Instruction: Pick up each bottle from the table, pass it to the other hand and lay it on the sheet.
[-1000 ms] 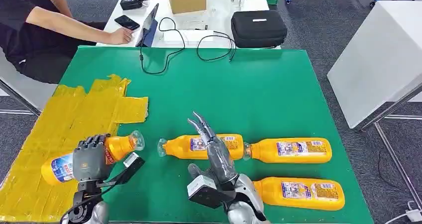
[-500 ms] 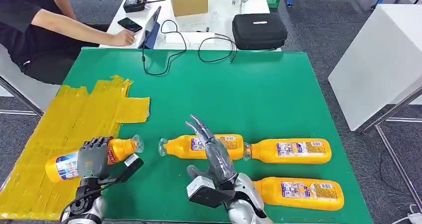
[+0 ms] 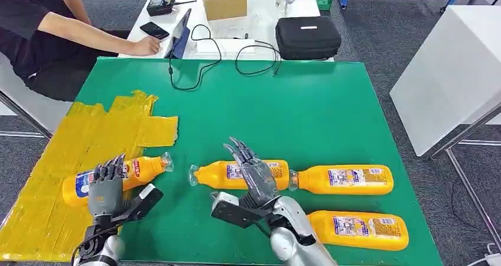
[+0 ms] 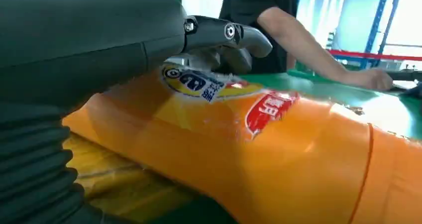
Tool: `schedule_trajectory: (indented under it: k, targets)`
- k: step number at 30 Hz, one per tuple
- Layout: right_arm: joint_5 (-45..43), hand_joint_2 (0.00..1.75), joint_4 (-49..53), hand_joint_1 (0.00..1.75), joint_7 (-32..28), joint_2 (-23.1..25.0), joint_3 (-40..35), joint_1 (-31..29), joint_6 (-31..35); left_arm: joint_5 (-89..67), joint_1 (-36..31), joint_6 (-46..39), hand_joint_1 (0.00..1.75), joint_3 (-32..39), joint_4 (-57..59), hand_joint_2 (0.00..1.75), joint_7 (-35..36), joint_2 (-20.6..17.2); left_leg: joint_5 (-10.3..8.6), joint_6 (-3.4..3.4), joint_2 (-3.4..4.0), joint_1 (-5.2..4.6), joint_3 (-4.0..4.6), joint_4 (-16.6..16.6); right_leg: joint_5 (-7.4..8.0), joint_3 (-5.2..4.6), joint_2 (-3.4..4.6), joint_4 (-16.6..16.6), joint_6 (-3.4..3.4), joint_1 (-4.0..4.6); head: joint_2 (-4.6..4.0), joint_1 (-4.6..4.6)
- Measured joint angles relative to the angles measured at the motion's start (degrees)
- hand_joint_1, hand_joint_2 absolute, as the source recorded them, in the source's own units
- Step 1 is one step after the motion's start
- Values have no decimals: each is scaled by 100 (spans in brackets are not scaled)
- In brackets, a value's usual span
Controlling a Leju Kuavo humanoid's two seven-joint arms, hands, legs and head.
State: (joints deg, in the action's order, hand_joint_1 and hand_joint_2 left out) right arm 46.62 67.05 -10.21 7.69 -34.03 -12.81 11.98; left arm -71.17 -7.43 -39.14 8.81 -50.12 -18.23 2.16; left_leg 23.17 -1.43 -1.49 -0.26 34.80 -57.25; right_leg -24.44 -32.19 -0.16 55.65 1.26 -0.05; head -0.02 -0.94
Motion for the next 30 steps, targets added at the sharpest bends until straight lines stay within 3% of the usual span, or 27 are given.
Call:
schedule_trajectory:
  k: [7,14,23,30]
  targets:
    - [151,175,-940,0,170,13,-9,-549,-85,282,200,201,0,-182,-365,0,-151,-20,-2,-3,-6,-3,17,-1,0,-12,-5,0,1,-1,0,-2]
    - [417,175,-1637,0,393,72,-20,-982,-122,1776,568,636,0,-223,-1227,0,-888,-9,-3,-2,18,1,50,-4,5,-53,1,2,3,0,0,0]
    - [738,175,-2158,0,629,158,-85,-1225,-175,2548,878,974,0,-147,-2318,0,-1208,46,-2,-2,27,2,74,-4,5,-78,5,4,3,0,0,0]
    - [809,175,-2333,0,768,9,-352,-1535,-1006,2920,1294,1292,0,238,-3223,0,-1420,155,-1,-2,26,1,77,-4,4,-83,8,3,3,0,0,0]
